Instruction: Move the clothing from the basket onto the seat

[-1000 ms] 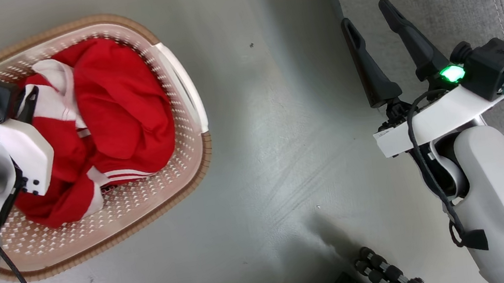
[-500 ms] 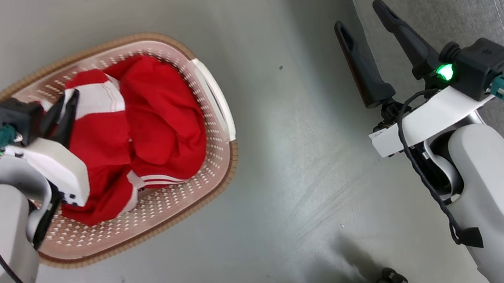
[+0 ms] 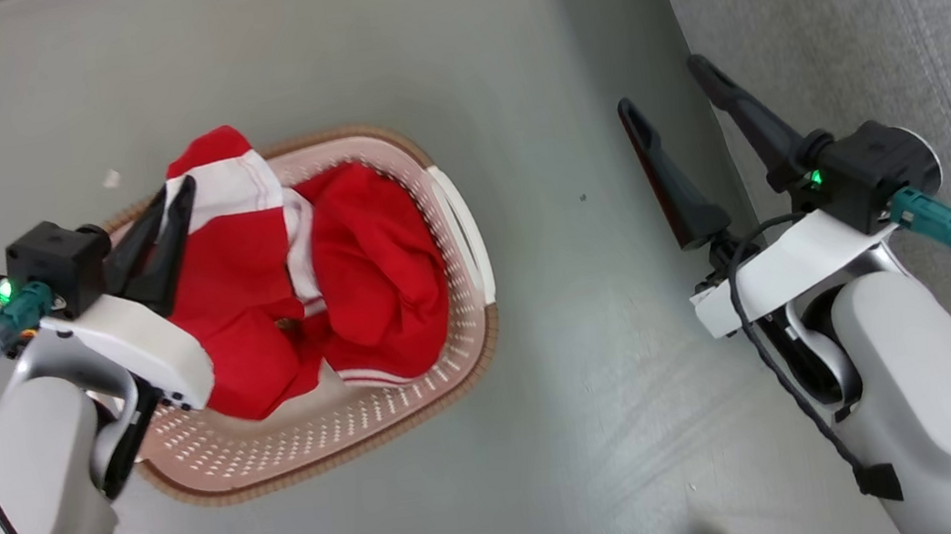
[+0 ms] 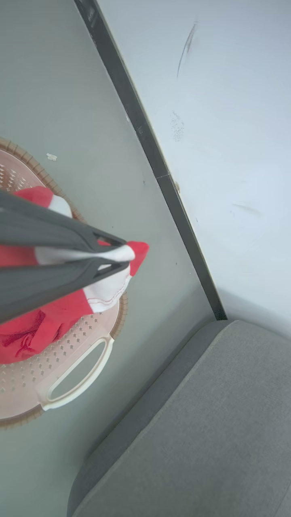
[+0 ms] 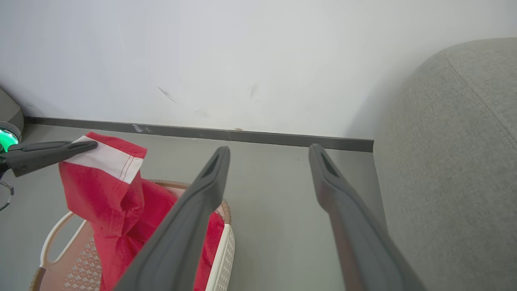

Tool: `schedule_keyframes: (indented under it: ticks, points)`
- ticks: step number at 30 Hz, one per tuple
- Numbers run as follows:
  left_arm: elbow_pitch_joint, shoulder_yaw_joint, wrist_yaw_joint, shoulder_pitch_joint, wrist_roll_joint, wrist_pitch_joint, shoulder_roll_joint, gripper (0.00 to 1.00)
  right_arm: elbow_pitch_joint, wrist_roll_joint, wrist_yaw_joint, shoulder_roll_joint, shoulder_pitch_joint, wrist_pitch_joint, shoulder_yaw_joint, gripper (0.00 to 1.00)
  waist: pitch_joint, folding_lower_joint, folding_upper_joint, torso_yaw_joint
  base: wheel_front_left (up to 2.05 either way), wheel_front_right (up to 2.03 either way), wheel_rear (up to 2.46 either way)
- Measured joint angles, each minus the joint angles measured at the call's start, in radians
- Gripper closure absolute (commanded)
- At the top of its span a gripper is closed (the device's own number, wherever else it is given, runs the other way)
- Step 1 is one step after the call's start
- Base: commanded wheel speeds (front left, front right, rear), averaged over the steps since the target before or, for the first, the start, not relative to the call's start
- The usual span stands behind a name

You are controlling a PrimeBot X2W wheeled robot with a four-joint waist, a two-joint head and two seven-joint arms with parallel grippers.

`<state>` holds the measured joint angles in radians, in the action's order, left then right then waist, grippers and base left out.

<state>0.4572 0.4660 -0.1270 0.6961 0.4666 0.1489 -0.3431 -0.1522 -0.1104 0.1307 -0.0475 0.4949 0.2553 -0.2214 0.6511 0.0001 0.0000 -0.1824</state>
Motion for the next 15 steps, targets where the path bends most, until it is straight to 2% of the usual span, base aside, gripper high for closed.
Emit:
schedule_keyframes:
  ticks: [4,15]
  points:
    - [-0.029,0.006,0.000,-0.019,0.018,0.020,0.019,1.00,0.004,0.008,0.000,-0.003,-0.014,0.000,-0.029,0.00,-0.050,0.0000,0.0000,0.019,0.00,0.00,0.00]
    - [-0.088,0.048,0.000,-0.054,0.034,0.028,0.060,1.00,0.012,0.017,0.000,-0.008,-0.079,0.000,-0.185,0.00,-0.188,0.0000,0.0000,0.067,0.00,0.00,0.00]
